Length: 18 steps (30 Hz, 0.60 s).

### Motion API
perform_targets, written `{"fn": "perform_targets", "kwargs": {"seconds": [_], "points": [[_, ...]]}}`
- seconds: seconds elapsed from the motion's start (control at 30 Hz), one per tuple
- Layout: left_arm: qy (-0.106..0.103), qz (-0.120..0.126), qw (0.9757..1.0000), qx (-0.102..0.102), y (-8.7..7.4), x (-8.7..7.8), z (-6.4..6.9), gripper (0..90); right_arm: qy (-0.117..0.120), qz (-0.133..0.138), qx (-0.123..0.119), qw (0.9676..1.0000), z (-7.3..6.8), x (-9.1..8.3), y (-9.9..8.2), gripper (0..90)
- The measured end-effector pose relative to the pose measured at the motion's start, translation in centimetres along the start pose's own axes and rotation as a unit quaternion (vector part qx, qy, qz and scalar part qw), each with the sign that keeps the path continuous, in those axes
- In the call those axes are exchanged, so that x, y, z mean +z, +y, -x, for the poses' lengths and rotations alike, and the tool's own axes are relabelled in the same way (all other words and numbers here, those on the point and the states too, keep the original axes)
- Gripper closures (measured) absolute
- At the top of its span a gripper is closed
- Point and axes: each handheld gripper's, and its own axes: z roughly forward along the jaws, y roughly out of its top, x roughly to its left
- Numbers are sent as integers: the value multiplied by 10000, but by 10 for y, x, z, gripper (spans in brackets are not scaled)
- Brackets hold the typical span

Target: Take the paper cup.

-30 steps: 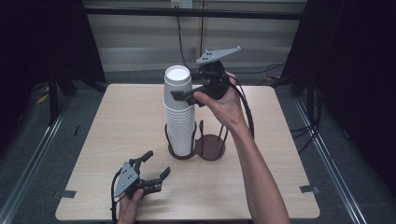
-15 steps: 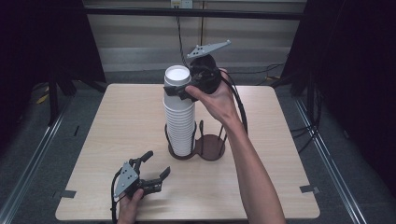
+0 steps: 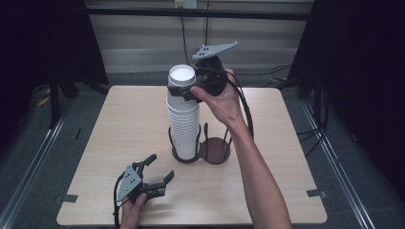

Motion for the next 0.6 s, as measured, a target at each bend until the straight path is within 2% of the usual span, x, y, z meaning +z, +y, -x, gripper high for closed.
{"fn": "perform_targets", "kwargs": {"seconds": [0.6], "points": [[-2,1,10000,2,0,0,0,158,-94,621,44,9980,-2,-15,11,215]]}}
